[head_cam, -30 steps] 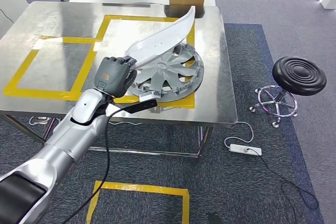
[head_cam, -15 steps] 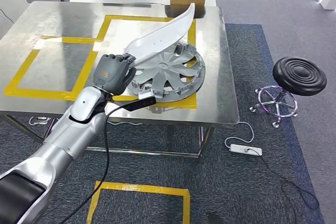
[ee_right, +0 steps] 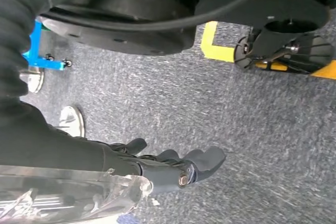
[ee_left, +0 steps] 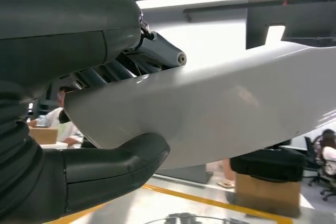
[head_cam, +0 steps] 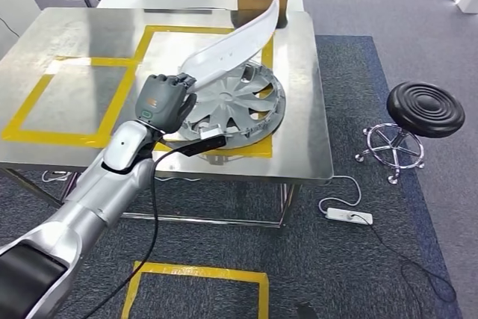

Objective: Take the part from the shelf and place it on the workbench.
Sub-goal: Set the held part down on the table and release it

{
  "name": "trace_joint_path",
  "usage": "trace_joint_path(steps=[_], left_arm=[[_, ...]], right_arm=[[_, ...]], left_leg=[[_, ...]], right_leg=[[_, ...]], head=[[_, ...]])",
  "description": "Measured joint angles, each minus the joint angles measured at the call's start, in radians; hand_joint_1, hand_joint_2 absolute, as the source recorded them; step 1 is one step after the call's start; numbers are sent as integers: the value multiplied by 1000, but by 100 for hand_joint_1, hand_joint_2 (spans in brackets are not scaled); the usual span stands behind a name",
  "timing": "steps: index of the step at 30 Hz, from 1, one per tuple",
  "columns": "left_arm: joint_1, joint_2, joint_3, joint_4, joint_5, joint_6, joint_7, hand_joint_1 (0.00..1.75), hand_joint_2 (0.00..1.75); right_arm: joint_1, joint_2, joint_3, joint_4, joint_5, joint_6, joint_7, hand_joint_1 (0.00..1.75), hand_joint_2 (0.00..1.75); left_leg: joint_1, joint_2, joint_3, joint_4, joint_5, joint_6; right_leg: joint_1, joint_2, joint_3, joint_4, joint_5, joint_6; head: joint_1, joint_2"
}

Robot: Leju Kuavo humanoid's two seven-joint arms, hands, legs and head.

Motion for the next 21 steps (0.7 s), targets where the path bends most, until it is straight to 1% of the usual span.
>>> trace_joint_path(steps=[1, 2, 3, 4, 6, 7, 8, 9, 10, 11, 12, 13, 14, 15, 16, 17, 18, 19, 20, 21], left_arm=[[0, 0, 0, 0, 0, 0, 0, 175, 175], [-1, -1, 0, 0, -1, 1, 0, 175, 175], [-3, -1, 0, 0, -1, 1, 0, 175, 175], [-4, -1, 0, 0, -1, 1, 1, 175, 175], [-1, -1, 0, 0, -1, 1, 1, 175, 175], [2, -1, 0, 0, -1, 1, 1, 175, 175], [5, -1, -1, 0, -1, 1, 1, 175, 175], [7, -1, 0, 0, -1, 1, 1, 175, 175], [7, -1, 0, 0, -1, 1, 1, 175, 175], [6, 0, 0, 0, -1, 1, 1, 175, 175], [5, 0, 1, 0, -1, 1, 1, 175, 175], [5, 0, 1, 0, -1, 1, 1, 175, 175], [5, -1, 1, 0, -1, 1, 1, 175, 175], [4, -2, 1, -1, -1, 1, 2, 175, 175], [5, -3, 1, -1, -2, 2, 2, 175, 175], [4, -4, 1, -2, -2, 3, 4, 175, 175], [4, -4, 2, -2, -3, 4, 5, 175, 175], [4, -4, 2, -3, -3, 5, 6, 175, 175], [5, -4, 2, -3, -4, 6, 7, 175, 175], [8, -4, 2, -3, -5, 6, 7, 175, 175]], right_arm=[[1, 0, 0, 0, 0, 0, 0, 0, 175], [1, 1, 0, 0, -1, 0, -1, 0, 175], [1, 1, 0, 0, -1, 0, -1, 0, 175], [2, 1, 0, 0, -1, 0, -1, 0, 175], [4, 0, 0, 0, -1, 0, -1, 0, 175], [5, 0, -1, 0, -1, 0, -1, 0, 175], [6, 0, -1, 0, -1, 0, -1, 0, 175], [7, 0, -1, 0, -1, 0, -1, 0, 175], [8, 0, -1, 0, -1, 0, -1, 0, 175], [8, 0, -1, 0, -1, 0, -1, 0, 175], [8, 0, -2, 0, -1, 0, -1, 0, 175], [8, 0, -2, 0, -1, 0, -1, 0, 175], [7, 0, -2, 0, -1, 0, -1, 0, 175], [7, 0, -3, 0, -1, 0, -1, 0, 175], [6, 0, -3, 0, 0, 0, -1, 0, 175], [6, 0, -3, 0, 0, 0, -1, 0, 175], [5, 0, -3, 0, 1, 0, -1, 0, 175], [5, 0, -4, 0, 0, 0, -1, 0, 175], [5, 0, -4, 0, 1, 0, -2, 0, 175], [4, 0, -5, 0, 0, 0, -3, 0, 175]], left_leg=[[0, 0, 1, 5, -2, -5], [1, 0, -4, 19, -7, -12], [4, 0, -19, 49, -18, -19], [8, 1, -48, 99, -35, -26], [17, 1, -127, 219, -75, -38], [21, 1, -158, 256, -84, -41], [24, 1, -173, 260, -80, -43], [27, 1, -170, 230, -60, -44], [28, 1, -153, 175, -22, -45], [29, 2, -131, 108, 26, -44], [29, 3, -111, 53, 59, -42], [28, 4, -98, 13, 83, -39], [28, 4, -91, -6, 88, -34], [27, 3, -86, -8, 76, -27], [27, 2, -78, -12, 72, -19], [28, 1, -68, -15, 64, -10], [27, 0, -56, -16, 55, -2], [26, -1, -43, -17, 46, 5], [23, -1, -31, -17, 34, 11], [20, -1, -19, -17, 22, 15]], right_leg=[[-2, 1, 5, -1, 5, -5], [-4, 2, 12, -1, 3, -10], [-7, 3, 19, -2, 1, -14], [-7, 3, 26, -3, -4, -17], [-8, 4, 40, -3, -18, -20], [-9, 5, 49, -3, -26, -19], [-10, 7, 60, -3, -36, -17], [-12, 10, 73, -3, -46, -14], [-14, 11, 87, -4, -58, -9], [-15, 13, 102, -4, -71, -4], [-15, 13, 112, -6, -84, 3], [-14, 13, 121, -13, -96, 9], [-13, 13, 131, -17, -100, 16], [-13, 13, 136, -22, -98, 23], [-14, 12, 141, -19, -92, 28], [-14, 9, 134, 5, -82, 31], [-13, 6, 110, 48, -78, 32], [-11, 3, 72, 108, -84, 30], [-8, 1, 26, 173, -102, 29], [-4, 0, -20, 225, -134, 28]], head=[[0, 0], [-2, 0], [-4, 0], [-6, 0], [-7, 0], [-7, 0], [-7, 0], [-7, 0], [-7, 0], [-9, 0], [-12, 0], [-15, 0], [-17, 0], [-18, 0], [-17, 0], [-16, 0], [-15, 0], [-13, 0], [-12, 0], [-11, 0]])
